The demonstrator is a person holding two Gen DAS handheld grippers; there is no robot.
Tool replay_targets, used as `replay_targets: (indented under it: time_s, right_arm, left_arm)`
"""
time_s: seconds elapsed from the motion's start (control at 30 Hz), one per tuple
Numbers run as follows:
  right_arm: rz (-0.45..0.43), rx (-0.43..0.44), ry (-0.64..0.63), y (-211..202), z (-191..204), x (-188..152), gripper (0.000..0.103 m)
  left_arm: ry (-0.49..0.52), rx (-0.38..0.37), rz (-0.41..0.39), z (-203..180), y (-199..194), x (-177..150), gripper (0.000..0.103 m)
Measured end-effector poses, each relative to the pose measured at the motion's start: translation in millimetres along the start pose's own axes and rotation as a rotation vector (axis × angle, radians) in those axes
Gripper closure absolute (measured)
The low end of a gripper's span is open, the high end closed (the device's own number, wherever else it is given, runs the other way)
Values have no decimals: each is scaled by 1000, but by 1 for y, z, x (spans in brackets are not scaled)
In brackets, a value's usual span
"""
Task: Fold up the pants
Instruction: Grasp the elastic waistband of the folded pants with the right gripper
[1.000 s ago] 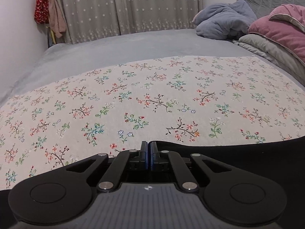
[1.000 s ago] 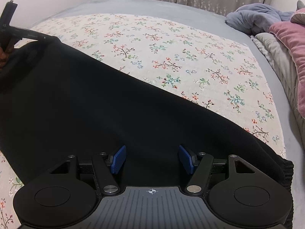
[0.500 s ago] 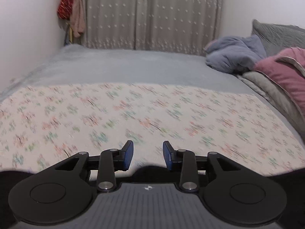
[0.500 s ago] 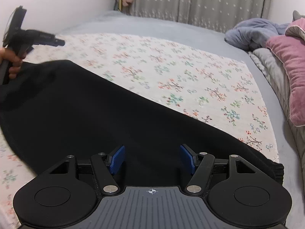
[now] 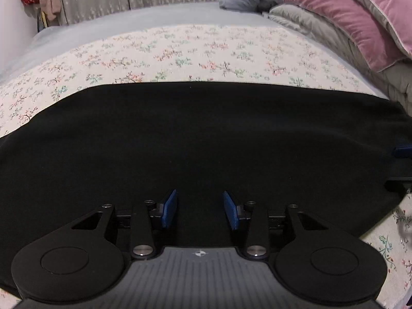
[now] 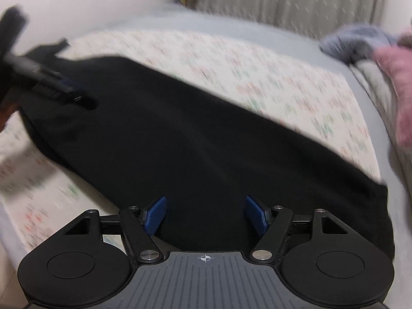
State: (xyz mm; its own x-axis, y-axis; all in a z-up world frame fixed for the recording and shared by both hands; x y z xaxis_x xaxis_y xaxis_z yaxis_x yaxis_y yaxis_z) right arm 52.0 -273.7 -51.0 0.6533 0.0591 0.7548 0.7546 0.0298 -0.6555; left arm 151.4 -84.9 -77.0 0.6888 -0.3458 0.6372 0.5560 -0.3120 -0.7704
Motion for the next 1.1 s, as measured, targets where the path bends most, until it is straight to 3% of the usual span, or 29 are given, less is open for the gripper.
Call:
replay_targets:
  time_s: [0.13,0.23,0.3,0.5,0.57,0.7,0.83,0.93,1.1]
  right_arm:
    - [11,-43,65,1,-27,-9,30]
    - [19,-194,95,0,-53,-18,30]
    - [10,-247,141,-4,-68,-21,30]
    - [-118,-304,227,-53,-74,-36,25]
    - [-149,-264,312,-64,-85,-39,24]
    - [-169,-94,625,-81,-116,-71,24]
    - [-188,54,856,-82,-129,-99,24]
    - [-189,94,963,-78,-131,-114,24]
    - [-192,43,1000,-68,-133,-116,24]
  left_arm:
    - [-19,12,5,6,-5,0,48]
    - [-30,14,-2,7,-9,-6,48]
    - [-38,15,-4,7,-11,-7,47]
    - [-62,-8,-20,4,-14,-10,45]
    - [-69,-18,-19,1,-14,-8,45]
    - [-81,-70,-24,-10,-16,-5,45]
    - [-50,-123,-36,-29,-18,-3,45]
    - [-15,-143,-39,-41,-16,-4,45]
    - [26,-141,-37,-46,-9,-5,44]
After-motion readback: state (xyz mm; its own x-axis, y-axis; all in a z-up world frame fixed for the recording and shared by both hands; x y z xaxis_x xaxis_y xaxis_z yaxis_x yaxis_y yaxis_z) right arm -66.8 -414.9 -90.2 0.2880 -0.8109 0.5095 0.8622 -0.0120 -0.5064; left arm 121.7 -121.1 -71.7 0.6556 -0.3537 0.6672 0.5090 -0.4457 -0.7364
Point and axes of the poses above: each gripper's, at about its wrist camera, not at the fingertips, and y roughly the way its jaws point, z to its left, x to its top, the point moved 3 cm from there along y, roughly the way its jaws point, and after that the axes turned 3 degrees about -x, right-handed, at the moved point
